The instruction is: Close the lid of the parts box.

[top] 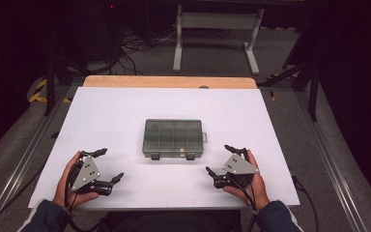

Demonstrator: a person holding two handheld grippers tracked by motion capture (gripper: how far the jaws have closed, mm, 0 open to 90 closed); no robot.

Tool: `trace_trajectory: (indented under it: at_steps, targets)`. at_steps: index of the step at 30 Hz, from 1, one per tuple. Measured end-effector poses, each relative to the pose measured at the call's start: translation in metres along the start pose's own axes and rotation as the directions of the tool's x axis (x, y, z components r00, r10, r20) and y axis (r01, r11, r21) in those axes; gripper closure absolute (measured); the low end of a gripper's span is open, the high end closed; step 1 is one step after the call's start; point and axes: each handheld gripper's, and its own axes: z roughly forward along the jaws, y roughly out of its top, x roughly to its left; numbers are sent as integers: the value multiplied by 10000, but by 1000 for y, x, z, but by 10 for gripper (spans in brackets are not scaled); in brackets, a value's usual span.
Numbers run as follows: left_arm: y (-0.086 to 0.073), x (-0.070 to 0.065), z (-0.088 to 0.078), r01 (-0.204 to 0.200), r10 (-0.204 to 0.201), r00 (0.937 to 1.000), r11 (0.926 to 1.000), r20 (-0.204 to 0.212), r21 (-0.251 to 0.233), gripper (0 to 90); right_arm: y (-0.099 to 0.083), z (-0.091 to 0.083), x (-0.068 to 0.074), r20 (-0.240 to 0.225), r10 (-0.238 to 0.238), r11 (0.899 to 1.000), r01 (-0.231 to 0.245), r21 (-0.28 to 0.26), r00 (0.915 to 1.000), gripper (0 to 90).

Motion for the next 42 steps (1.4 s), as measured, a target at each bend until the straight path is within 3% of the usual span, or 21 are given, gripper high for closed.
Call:
trace_trajectory:
  at_steps: [7, 24, 42]
  targets:
    - [-7, 1, -1, 403, -404, 9992, 9992, 58, 42, 69, -8, -1, -2, 39, 59, 9998, -60, 174, 10000, 72]
    - [-5, -1, 1, 224, -221, 9990, 9997, 401, -78, 66, -5, -3, 3, 135, -24, 9999, 22, 155, 9999, 73]
    - [-4, -1, 2, 162, -160, 9989, 9999, 435, -35, 65, -5, -4, 3, 217, -37, 9999, 35, 120, 9998, 73]
